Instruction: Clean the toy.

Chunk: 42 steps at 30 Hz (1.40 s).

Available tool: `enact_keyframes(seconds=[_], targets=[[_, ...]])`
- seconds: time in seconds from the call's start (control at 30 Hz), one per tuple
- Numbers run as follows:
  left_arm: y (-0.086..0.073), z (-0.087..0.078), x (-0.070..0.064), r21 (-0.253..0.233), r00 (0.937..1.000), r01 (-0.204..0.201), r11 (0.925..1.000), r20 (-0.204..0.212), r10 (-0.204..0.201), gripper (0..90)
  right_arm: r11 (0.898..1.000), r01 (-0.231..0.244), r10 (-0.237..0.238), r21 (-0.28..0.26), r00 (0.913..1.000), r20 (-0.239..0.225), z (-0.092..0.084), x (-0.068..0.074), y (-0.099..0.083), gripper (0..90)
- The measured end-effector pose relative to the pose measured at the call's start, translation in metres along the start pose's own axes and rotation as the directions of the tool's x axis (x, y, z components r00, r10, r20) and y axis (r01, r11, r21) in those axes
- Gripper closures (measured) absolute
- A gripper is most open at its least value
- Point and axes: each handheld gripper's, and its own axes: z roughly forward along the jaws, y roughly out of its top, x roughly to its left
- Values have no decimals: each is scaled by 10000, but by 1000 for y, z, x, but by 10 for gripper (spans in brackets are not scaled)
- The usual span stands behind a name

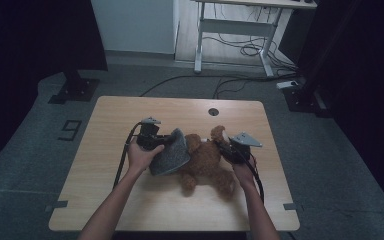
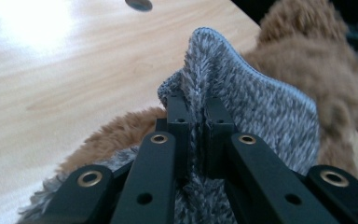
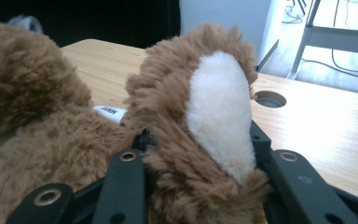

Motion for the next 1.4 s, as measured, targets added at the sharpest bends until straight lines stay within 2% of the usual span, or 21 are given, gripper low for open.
enact_keyframes(seconds=[0.13, 0.27, 0.4, 0.47, 0.53, 0.6, 0.7, 0.8, 0.87, 0.97, 1.07, 1.13, 1.2, 1.33, 1.4], targets=[[-12, 1, -1, -30, 9999, 93, 10000, 134, -93, 840, 9995, -309, 309, 4, 9993, -213, -2, -2, -2, 629], [-22, -2, -7, -206, 9995, 61, 9998, 309, -55, 843, 9990, -455, 456, 19, 9978, -477, -13, -2, -5, 611], [-34, -8, -15, -210, 9989, -48, 9998, 472, 58, 845, 9992, -352, 369, 202, 9950, -926, -31, -1, -6, 530], [-40, -9, -20, -207, 9988, -199, 9996, 450, 209, 845, 9994, -291, 309, 199, 9948, -973, -43, 1, -3, 461], [-45, -11, -25, -268, 9987, -309, 9992, 406, 320, 846, 9990, -441, 441, 25, 9950, -891, -54, 3, 5, 397], [-51, -12, -27, -324, 9981, -282, 9991, 543, 299, 846, 9979, -580, 555, -302, 9955, -770, -65, 5, 17, 321], [-58, -13, -29, -454, 9969, -235, 9987, 735, 268, 847, 9967, -561, 522, -581, 9964, -674, -73, 7, 41, 287], [-62, -15, -29, -529, 9961, -162, 9985, 855, 207, 846, 9993, -191, 165, -317, 9967, -796, -65, 12, 59, 288], [-62, -16, -27, -501, 9951, -29, 9987, 986, 78, 846, 9997, -66, 90, 236, 9947, -1022, -52, 15, 62, 287], [-62, -17, -26, -485, 9949, 12, 9988, 1009, 37, 846, 9892, -158, 375, 1455, 9883, -1481, -30, 15, 51, 278], [-63, -17, -26, -538, 9946, -6, 9986, 1036, 62, 845, 9741, -296, 781, 2241, 9744, -2106, -25, 17, 31, 285], [-63, -18, -27, -544, 9942, -14, 9985, 1076, 73, 845, 9674, -259, 856, 2519, 9697, -2288, -27, 22, 18, 286], [-65, -18, -28, -524, 9936, 7, 9986, 1129, 52, 845, 9615, -462, 1155, 2709, 9623, -2462, -30, 25, 6, 286], [-70, -21, -31, -468, 9929, -56, 9989, 1186, 111, 844, 9610, -768, 1479, 2658, 9546, -2586, -36, 36, -12, 314], [-73, -22, -33, -373, 9918, -41, 9993, 1277, 88, 844, 9644, -699, 1363, 2552, 9578, -2530, -40, 43, -22, 334]])
